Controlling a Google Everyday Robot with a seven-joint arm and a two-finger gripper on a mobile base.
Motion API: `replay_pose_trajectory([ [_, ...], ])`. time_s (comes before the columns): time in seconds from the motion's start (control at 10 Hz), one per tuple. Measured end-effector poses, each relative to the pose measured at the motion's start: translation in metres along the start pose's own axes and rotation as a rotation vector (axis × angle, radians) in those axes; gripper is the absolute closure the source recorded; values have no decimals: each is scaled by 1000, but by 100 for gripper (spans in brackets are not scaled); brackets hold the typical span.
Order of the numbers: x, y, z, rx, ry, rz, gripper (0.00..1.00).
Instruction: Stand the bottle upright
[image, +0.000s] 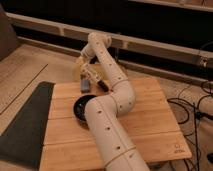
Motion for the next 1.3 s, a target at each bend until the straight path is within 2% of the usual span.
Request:
replay_pose_trajectory([
  [0.2, -15, -4, -7, 12, -93, -59, 100],
  [0.3, -16, -3, -7, 11, -118, -73, 100],
  [0.5, -17, -2, -8, 11, -135, -83, 100],
  [0.9, -17, -5, -7, 19, -134, -88, 100],
  [1.1, -15, -24, -10, 55, -153, -82, 100],
  [1.3, -21, -44, -20, 90, -200, -60, 100],
])
